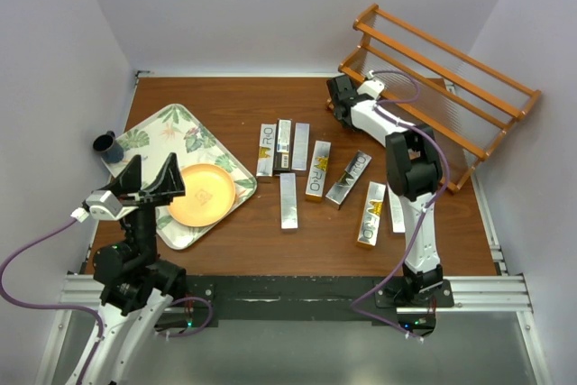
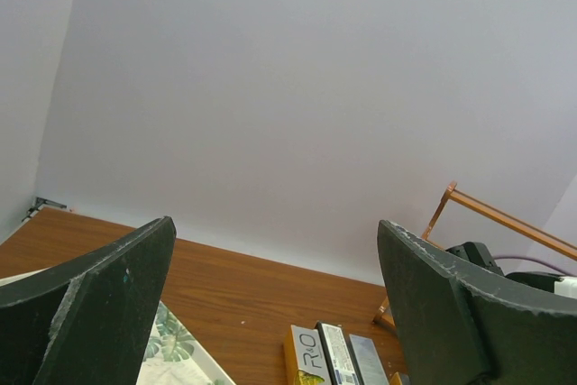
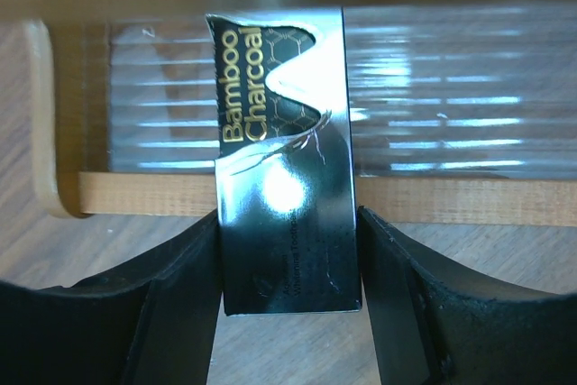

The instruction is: Place and organize the toothpastes onto the shelf

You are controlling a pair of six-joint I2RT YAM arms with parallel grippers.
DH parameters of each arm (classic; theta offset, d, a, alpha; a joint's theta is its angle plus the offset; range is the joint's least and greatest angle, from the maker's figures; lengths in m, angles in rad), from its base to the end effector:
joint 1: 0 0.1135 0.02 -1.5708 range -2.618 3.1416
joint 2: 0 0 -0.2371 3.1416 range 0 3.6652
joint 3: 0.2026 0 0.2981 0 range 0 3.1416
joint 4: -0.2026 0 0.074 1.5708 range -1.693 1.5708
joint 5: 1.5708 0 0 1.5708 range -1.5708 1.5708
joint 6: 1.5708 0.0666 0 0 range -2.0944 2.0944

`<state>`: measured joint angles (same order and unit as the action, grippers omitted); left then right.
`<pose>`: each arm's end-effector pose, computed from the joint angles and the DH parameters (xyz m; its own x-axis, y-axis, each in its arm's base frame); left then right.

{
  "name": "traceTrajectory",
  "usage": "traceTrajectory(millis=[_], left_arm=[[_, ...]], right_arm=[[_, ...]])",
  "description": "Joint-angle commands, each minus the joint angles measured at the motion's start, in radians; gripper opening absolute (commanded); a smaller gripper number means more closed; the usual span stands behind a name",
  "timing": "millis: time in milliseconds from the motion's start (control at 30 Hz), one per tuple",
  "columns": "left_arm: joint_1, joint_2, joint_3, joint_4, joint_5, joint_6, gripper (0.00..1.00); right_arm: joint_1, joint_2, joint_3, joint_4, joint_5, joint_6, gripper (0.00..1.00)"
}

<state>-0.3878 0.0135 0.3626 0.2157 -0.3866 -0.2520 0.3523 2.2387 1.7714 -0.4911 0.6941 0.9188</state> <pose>0.1497 -0.0340 0.3456 0.4660 -0.4398 -0.7677 0.1772 0.8965 -0.4060 0.5089 0.1417 0.1192 -0.4025 0.5030 -0.7649 0.6590 0.7392 0.1393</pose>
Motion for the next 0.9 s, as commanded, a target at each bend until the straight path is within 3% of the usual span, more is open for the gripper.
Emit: traceTrajectory(millis=[0,133,567,867], left_arm=[[-0.005,-0.009,0.026,0.020,-0.001,-0.007,1.00],[-0.005,-0.009,0.027,0.020,0.000,-0.007,1.00],[-0.006,-0.007,0.026,0.019,0.000,-0.007,1.00],[-0.006,-0.007,0.027,0.019,0.000,-0.007,1.00]], right_arm=[[-0.001,-0.060,-0.017,0.025,0.036,0.014,0.56],[-0.001,-0.070,-0.006,0.023,0.061,-0.003,0.46],[0.002,-0.051,0.068,0.002,0.130,-0.008,0.42],[0.007,-0.068,0.026,0.059,0.176,-0.004,0.32]])
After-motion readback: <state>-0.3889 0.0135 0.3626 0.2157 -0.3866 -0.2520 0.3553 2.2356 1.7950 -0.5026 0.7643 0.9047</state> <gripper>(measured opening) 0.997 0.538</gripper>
